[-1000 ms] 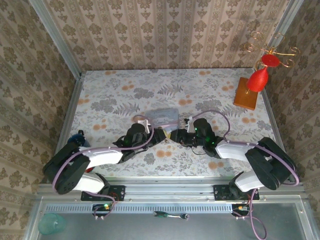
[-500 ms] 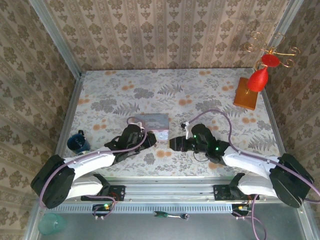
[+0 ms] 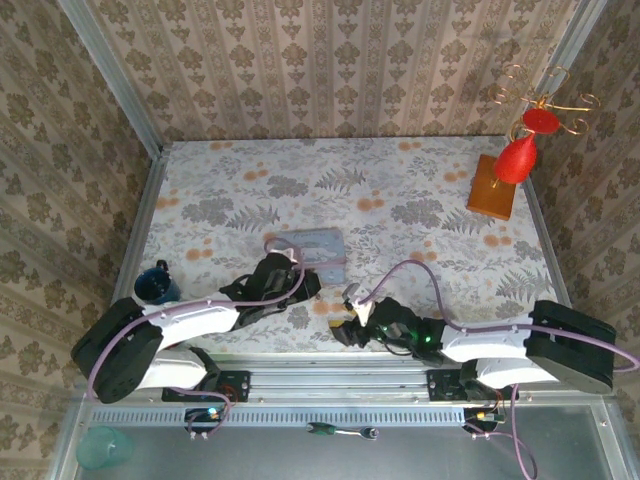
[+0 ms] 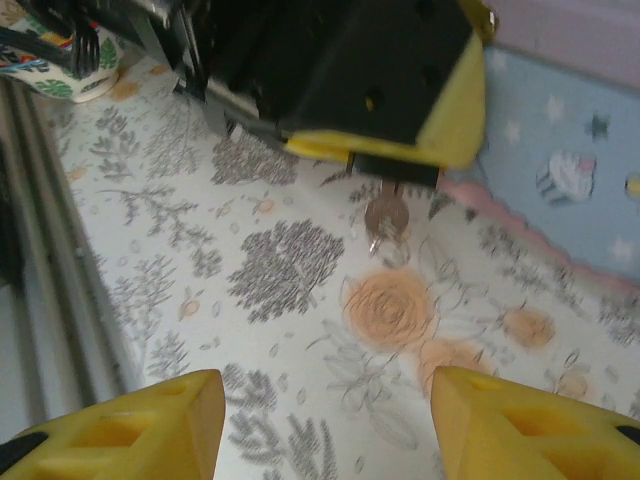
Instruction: Unlock the padlock with the key
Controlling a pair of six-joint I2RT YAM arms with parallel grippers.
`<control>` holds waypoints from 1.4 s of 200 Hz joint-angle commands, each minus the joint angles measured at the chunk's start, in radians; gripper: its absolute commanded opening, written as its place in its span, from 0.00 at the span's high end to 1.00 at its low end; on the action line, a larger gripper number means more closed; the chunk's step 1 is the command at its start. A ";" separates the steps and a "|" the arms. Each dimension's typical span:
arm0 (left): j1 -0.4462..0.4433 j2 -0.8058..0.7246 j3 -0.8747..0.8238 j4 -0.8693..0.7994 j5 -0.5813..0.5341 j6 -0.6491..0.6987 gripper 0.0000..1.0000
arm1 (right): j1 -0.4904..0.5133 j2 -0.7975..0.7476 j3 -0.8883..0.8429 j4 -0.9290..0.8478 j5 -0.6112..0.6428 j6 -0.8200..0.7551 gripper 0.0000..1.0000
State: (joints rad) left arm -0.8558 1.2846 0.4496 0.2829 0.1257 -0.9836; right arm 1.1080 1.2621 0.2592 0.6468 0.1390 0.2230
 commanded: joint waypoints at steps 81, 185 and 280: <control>-0.025 0.003 -0.036 0.182 0.009 -0.027 0.91 | 0.053 0.296 0.056 0.319 0.261 -0.113 0.50; -0.066 -0.037 -0.047 0.163 -0.033 -0.037 0.91 | 0.096 0.411 0.090 0.404 0.357 -0.105 0.57; -0.101 -0.052 -0.030 0.105 -0.096 -0.033 0.91 | 0.133 0.474 0.102 0.444 0.429 -0.120 0.62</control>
State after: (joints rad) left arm -0.9554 1.2701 0.3912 0.3828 0.0620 -1.0286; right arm 1.2289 1.7409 0.3618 1.0542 0.5240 0.1223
